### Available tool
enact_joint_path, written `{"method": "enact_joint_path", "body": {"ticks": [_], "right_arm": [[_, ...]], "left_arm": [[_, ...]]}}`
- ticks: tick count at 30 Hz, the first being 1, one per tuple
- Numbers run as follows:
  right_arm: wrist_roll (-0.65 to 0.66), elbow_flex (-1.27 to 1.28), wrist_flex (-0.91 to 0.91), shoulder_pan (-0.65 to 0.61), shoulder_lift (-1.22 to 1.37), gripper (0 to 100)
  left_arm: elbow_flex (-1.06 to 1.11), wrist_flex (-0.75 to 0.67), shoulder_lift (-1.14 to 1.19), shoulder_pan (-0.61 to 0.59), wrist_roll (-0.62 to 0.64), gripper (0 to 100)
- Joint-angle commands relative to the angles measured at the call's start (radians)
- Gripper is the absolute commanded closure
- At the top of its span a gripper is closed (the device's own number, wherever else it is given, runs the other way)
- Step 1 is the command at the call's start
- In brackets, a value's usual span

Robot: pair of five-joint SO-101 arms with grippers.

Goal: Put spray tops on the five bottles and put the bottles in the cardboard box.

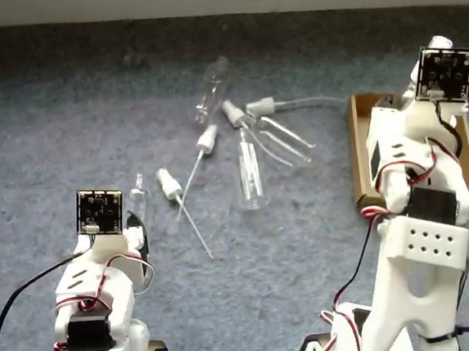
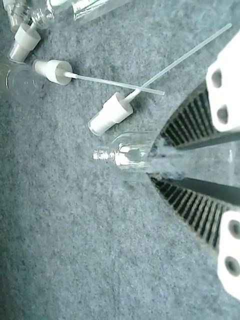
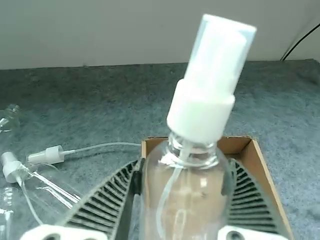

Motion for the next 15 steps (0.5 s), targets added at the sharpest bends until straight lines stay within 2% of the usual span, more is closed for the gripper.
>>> {"method": "enact_joint_path", "body": {"ticks": [1,7,15], "right_arm": [[0.009,-0.065,-0.077,0.025,0.054,79.7],[0.009,-0.081,-0.145,0.041,0.180,79.7],[0.009,-0.309,-0.140,0.081,0.415,79.7]], "left_arm": [[-0.031,0.003,-0.001,0.027,-0.008,100],[-0.031,0.003,-0.001,0.027,-0.009,100],[-0.030,0.003,-0.001,0.027,-0.009,100]]}}
